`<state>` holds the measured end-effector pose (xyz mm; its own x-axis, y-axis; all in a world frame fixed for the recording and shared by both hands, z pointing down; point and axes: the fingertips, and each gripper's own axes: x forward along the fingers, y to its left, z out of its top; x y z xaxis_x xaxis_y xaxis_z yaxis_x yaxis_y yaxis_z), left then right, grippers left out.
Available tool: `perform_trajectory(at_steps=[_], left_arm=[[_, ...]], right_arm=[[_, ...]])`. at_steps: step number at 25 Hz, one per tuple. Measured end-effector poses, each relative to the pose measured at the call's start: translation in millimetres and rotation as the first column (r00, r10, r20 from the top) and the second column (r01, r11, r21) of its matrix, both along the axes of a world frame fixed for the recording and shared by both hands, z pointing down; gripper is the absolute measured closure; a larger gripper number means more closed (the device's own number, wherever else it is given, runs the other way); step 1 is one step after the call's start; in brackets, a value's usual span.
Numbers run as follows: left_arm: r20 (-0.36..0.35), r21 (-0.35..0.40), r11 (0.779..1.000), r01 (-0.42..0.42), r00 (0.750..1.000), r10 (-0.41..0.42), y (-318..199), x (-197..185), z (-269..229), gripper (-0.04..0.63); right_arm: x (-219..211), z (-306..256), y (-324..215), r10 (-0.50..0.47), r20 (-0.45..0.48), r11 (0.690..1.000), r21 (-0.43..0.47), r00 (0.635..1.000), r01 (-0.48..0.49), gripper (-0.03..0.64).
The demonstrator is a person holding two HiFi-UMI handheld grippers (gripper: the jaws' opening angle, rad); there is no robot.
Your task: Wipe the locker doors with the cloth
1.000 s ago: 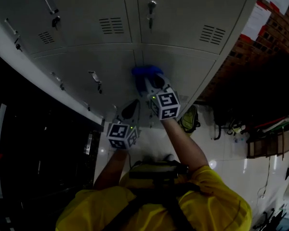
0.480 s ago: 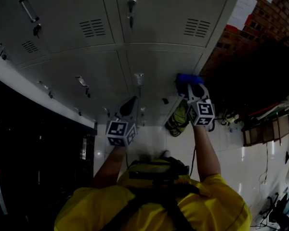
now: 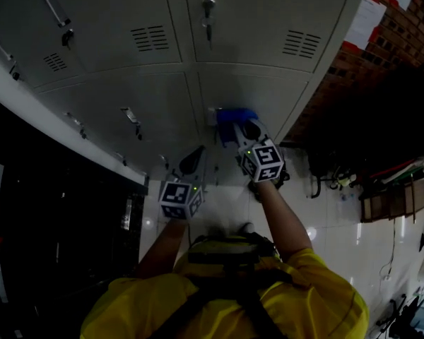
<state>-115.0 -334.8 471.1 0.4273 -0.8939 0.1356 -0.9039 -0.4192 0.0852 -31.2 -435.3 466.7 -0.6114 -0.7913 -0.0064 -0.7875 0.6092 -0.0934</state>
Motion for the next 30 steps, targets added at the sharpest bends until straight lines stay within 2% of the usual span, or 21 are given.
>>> perform_trajectory(at_steps=[2, 4, 6, 9, 11, 13, 15, 17, 20, 24, 26, 30], left_arm=[[-0.009, -0.004, 0.999, 0.046, 0.999, -0.046, 7.1, -20.4, 4.3, 0.6], [-0.018, -0.005, 0.996, 0.092, 0.996, -0.092, 14.5, -40.0, 6.0, 0.6], [-0.024, -0.014, 0.991, 0.131, 0.991, -0.131, 20.6, -55.9, 7.9, 0.6], [-0.022, -0.03, 0.988, 0.152, 0.988, -0.152, 20.6, -66.5, 9.1, 0.6], [-0.024, -0.027, 0.991, 0.134, 0.991, -0.135, 13.9, -60.0, 7.6, 0.6], [-0.029, -0.02, 0.995, 0.1, 0.995, -0.1, 5.4, -44.5, 6.1, 0.6], [-0.033, -0.022, 0.998, 0.06, 0.998, -0.061, -2.8, -25.9, 7.0, 0.6], [-0.028, -0.028, 0.999, 0.022, 0.999, -0.023, -10.2, -8.6, 7.8, 0.6], [-0.018, -0.025, 0.999, -0.025, 1.0, 0.025, -17.5, 12.1, 4.4, 0.6], [-0.02, -0.021, 0.999, -0.03, 0.999, 0.029, -18.0, 15.6, 7.9, 0.6], [-0.01, -0.033, 0.999, -0.022, 1.0, 0.021, -14.9, 10.3, 12.7, 0.6], [-0.013, -0.047, 0.998, 0.037, 0.999, -0.037, -9.4, -9.9, 14.3, 0.6]], right_arm=[[-45.4, -0.3, 0.4, -0.057, 0.0, 0.998, -0.003, 0.998, 0.057, 0.543], [-70.9, 1.1, 1.6, -0.049, 0.017, 0.999, -0.009, 0.999, 0.049, 0.543], [-75.5, 3.2, 3.1, -0.021, 0.034, 1.0, -0.008, 0.999, 0.022, 0.543], [-70.8, -7.4, 8.5, -0.035, 0.016, 0.999, 0.007, 0.999, 0.035, 0.545], [-51.4, -23.1, 17.5, -0.025, -0.019, 0.998, 0.057, 1.0, 0.026, 0.544], [-8.7, -21.6, 25.1, 0.025, -0.037, 0.998, 0.061, 0.999, -0.023, 0.543], [52.2, 4.3, 26.3, 0.115, -0.046, 0.993, 0.007, 0.992, -0.115, 0.544], [111.7, 39.3, 21.9, 0.208, -0.057, 0.976, -0.052, 0.977, -0.211, 0.543], [162.4, 84.1, 5.4, 0.259, -0.07, 0.959, -0.101, 0.963, -0.265, 0.544], [162.9, 113.0, -6.5, 0.242, -0.032, 0.967, -0.07, 0.97, -0.243, 0.545], [153.5, 130.5, -4.4, 0.225, -0.034, 0.969, -0.098, 0.974, -0.227, 0.545], [103.9, 139.0, -5.0, 0.137, -0.028, 0.981, -0.138, 0.99, -0.139, 0.545]])
